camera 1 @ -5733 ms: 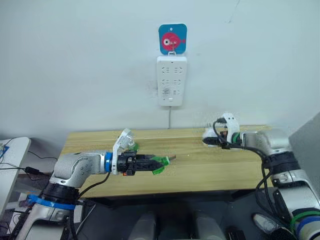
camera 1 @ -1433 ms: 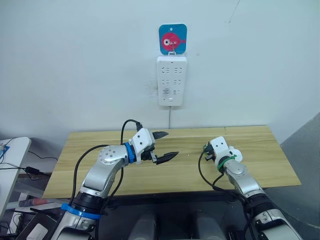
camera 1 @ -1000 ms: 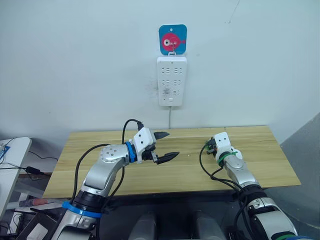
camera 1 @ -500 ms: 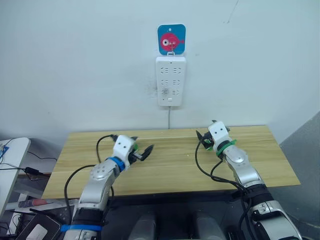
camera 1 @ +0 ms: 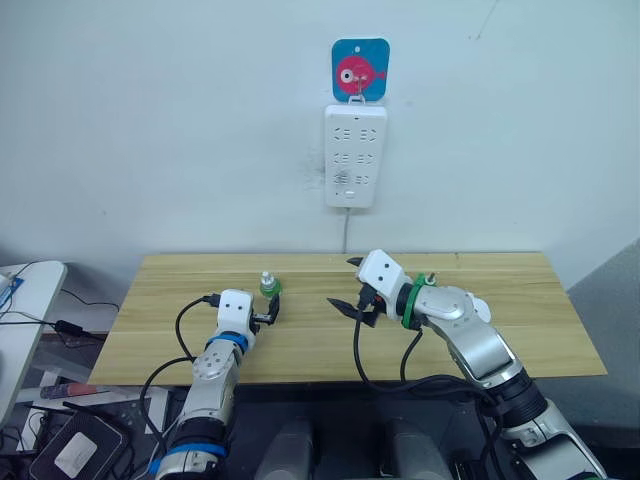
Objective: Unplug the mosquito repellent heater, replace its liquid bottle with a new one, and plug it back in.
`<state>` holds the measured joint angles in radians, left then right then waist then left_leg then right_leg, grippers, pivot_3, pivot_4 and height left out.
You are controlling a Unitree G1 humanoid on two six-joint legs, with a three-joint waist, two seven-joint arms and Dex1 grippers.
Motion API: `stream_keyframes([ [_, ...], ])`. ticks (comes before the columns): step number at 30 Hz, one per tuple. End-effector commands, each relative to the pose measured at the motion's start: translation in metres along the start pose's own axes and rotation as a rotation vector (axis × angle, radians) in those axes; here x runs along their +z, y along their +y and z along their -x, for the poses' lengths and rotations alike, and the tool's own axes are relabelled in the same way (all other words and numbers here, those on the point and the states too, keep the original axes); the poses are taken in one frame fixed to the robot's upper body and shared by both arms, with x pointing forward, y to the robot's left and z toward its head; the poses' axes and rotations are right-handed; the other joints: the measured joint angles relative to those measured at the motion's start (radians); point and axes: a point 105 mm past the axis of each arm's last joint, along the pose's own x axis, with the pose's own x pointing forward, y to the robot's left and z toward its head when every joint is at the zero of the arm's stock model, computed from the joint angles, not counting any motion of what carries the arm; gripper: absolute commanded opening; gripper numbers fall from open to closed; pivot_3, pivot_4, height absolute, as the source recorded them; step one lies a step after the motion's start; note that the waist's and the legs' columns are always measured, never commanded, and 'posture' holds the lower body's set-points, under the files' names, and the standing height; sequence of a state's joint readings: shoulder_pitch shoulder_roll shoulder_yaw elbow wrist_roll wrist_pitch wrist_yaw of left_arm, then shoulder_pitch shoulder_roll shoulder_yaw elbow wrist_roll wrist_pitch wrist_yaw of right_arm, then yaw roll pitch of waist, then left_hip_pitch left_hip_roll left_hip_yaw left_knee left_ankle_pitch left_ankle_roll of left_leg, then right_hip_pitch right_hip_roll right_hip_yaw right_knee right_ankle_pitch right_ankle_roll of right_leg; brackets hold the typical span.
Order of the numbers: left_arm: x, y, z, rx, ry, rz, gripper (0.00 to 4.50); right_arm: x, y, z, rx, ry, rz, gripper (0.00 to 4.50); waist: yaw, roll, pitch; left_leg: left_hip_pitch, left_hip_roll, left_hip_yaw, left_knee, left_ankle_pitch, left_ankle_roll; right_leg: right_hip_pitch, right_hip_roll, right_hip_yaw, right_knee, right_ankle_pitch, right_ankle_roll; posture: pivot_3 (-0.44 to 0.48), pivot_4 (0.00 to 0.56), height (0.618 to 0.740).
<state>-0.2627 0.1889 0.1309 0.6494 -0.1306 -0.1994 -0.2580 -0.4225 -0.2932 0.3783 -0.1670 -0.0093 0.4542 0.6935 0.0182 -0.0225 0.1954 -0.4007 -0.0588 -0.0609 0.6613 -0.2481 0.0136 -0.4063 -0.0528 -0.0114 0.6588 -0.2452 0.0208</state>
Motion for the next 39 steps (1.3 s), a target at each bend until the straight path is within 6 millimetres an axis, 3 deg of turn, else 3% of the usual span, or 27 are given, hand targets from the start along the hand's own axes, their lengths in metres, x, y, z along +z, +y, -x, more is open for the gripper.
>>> stream_keyframes([
  [1,-0.005,0.001,-0.006,0.004,0.000,0.005,4.50,0.024,0.007,0.001,0.065,-0.038,0.035,4.43,-0.003,-0.001,0.008,0.000,0.000,0.000,0.000,0.000,0.000,0.000,0.000,0.000,0.000,0.000,0.000,-0.016,0.261,0.740],
  [7,-0.011,-0.001,-0.015,-0.011,0.026,-0.009,4.50,0.040,0.009,0.004,0.113,-0.033,0.065,4.43,-0.018,-0.003,0.034,-0.001,0.000,-0.001,-0.001,-0.001,0.000,-0.001,-0.001,-0.001,0.000,0.000,0.000,-0.040,0.280,0.740],
  [17,-0.012,-0.006,-0.022,-0.040,0.045,-0.037,4.50,0.048,0.006,0.008,0.101,-0.029,0.045,4.43,-0.024,-0.002,0.047,-0.001,0.000,-0.002,-0.001,-0.001,0.000,-0.001,-0.001,-0.002,0.000,0.000,0.000,-0.051,0.280,0.740],
  [20,-0.012,-0.003,-0.021,-0.019,0.037,-0.039,3.91,0.047,0.004,0.007,0.091,-0.026,0.046,4.50,-0.024,-0.002,0.047,-0.001,0.000,-0.002,-0.001,-0.001,-0.001,-0.001,-0.001,-0.002,0.000,0.000,0.000,-0.045,0.276,0.740],
  [25,-0.009,0.003,-0.020,-0.004,0.018,-0.047,2.34,0.044,0.002,0.006,0.083,-0.023,0.041,4.50,-0.024,-0.002,0.048,-0.001,0.000,-0.002,-0.001,-0.001,-0.001,-0.001,-0.001,-0.002,-0.001,0.000,0.001,-0.037,0.274,0.740],
  [29,-0.005,0.009,-0.017,-0.006,0.003,-0.088,2.21,0.044,0.000,0.005,0.071,-0.030,0.036,4.50,-0.025,-0.002,0.048,-0.001,0.000,-0.002,-0.002,-0.001,-0.001,-0.001,-0.001,-0.002,-0.001,-0.001,0.001,-0.019,0.269,0.740],
  [34,0.007,-0.001,-0.013,-0.148,-0.031,-0.183,2.21,0.044,-0.004,0.003,0.052,-0.069,0.021,4.50,-0.025,-0.002,0.049,-0.002,0.000,-0.002,-0.002,-0.001,-0.001,-0.002,-0.001,-0.002,-0.001,0.000,0.001,0.006,0.261,0.740],
  [39,0.035,-0.037,0.010,-0.537,-0.061,-0.285,2.21,0.036,-0.007,0.009,0.081,-0.076,0.017,4.50,-0.024,-0.002,0.049,-0.008,0.000,-0.003,-0.002,-0.001,-0.002,-0.007,-0.001,-0.002,-0.001,0.000,0.000,0.032,0.247,0.740],
])
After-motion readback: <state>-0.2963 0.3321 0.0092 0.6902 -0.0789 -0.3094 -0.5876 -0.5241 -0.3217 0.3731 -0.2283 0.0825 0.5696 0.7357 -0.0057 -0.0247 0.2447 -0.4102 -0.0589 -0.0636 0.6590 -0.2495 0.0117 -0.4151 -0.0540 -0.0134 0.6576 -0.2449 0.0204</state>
